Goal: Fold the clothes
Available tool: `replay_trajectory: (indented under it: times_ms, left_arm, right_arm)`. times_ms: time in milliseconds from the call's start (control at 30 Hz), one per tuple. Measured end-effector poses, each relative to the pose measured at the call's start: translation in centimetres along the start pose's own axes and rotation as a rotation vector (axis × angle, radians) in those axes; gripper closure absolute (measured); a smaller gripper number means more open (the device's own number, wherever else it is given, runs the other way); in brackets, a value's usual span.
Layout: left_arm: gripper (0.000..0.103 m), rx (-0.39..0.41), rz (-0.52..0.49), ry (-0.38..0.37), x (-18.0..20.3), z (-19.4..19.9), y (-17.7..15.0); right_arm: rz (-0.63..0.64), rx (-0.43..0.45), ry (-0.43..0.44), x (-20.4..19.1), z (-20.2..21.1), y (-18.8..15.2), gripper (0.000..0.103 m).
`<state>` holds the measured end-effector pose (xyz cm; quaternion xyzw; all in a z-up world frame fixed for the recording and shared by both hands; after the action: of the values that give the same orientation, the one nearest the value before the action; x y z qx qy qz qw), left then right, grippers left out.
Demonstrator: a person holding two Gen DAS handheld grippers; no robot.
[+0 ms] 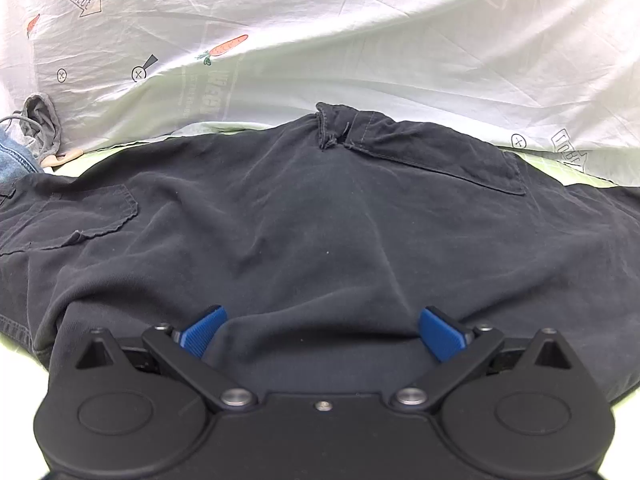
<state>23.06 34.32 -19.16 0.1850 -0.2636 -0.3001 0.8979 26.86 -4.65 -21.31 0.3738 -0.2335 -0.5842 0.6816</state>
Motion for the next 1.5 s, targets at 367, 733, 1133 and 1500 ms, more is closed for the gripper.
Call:
replay_trajectory:
  times_ms: [367,733,1133,1500]
  left_arm:
    - [0.079,0.136,-0.118,-0.065,2.6,4.6,0.2]
    - [0.079,0.147,-0.393,-0.544,16.4,11.2,-3.0]
    - [0.045,-0.319,-0.033,-0.809,16.1,5.0,-6.3]
    - [0.049,-0.387,0.028,-0.716,14.3,1.6,-7.3]
  right_arm:
    - [0.001,0.004,0.014,0.2,0.1,-0.2,0.0]
    - [-0.012,-0.025,0.05,0.6,0.6,-0.3,0.0]
    - [-0.142,-0.079,0.149,2.2,2.3,0.1,0.0]
    - [-0.49,0.06,0.344,4.2,4.5,2.2,0.002]
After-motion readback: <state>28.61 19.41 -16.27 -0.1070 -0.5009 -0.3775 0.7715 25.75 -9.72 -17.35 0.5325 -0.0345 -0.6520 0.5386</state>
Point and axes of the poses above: each gripper's, at about its wrist camera, not at the fingertips, and z roughly against the way its jaws point, x to its right, y to its top, the point moved 4 cm from there along -z, roughly the way its jaws point, and after that the axes turned 12 degrees about y, right-handed, at the moved point
